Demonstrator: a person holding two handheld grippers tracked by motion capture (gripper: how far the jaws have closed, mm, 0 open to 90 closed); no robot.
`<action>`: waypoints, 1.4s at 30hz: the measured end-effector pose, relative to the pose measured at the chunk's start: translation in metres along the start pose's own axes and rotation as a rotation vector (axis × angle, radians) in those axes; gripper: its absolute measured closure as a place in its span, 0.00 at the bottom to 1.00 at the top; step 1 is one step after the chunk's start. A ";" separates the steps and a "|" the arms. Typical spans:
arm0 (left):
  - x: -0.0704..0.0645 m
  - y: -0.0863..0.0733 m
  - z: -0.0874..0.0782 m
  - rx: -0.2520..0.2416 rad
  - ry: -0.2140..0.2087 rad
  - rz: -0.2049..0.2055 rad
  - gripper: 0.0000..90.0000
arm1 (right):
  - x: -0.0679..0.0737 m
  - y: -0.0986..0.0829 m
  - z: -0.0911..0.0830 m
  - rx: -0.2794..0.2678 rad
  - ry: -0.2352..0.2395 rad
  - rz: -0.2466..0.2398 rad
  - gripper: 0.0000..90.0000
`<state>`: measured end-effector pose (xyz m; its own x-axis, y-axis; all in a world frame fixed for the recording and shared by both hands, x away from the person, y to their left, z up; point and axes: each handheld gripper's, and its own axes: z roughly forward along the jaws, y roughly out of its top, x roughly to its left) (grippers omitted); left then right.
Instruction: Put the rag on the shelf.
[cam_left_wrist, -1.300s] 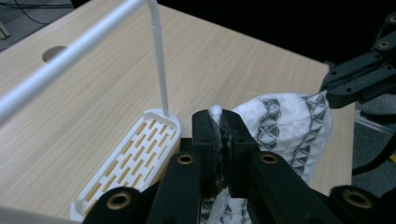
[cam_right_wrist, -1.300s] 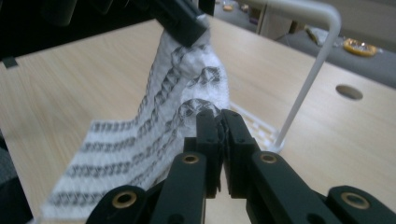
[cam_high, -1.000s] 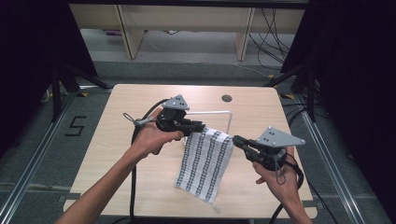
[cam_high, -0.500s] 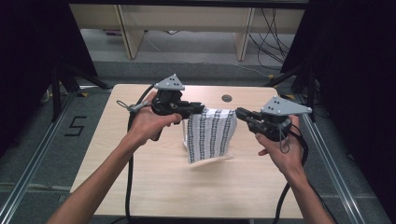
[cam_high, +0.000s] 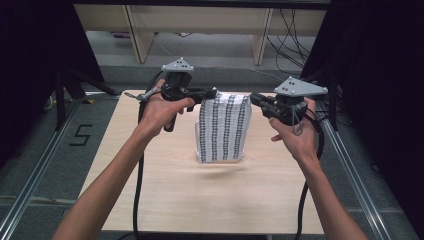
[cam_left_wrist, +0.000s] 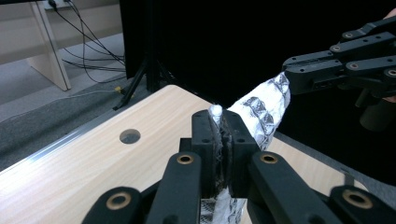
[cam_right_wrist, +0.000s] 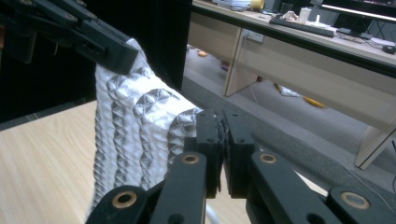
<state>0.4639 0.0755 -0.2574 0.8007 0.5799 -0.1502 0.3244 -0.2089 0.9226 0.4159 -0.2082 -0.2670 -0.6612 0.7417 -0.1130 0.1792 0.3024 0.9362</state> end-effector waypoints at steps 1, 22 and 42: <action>0.002 0.002 0.002 -0.004 0.000 -0.012 0.94 | -0.003 0.002 0.003 0.003 0.006 0.008 0.97; 0.065 0.003 0.048 -0.062 0.086 -0.212 0.92 | -0.050 0.006 0.082 0.054 -0.028 0.150 0.97; 0.089 -0.031 0.076 0.003 0.113 -0.310 0.89 | -0.062 -0.018 0.116 0.132 -0.045 0.216 0.94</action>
<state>0.5631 0.0738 -0.3263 0.6026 0.7000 -0.3831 0.5458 -0.0113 0.8379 0.5384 -0.1906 -0.3157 -0.5644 0.8227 0.0677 0.4087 0.2073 0.8888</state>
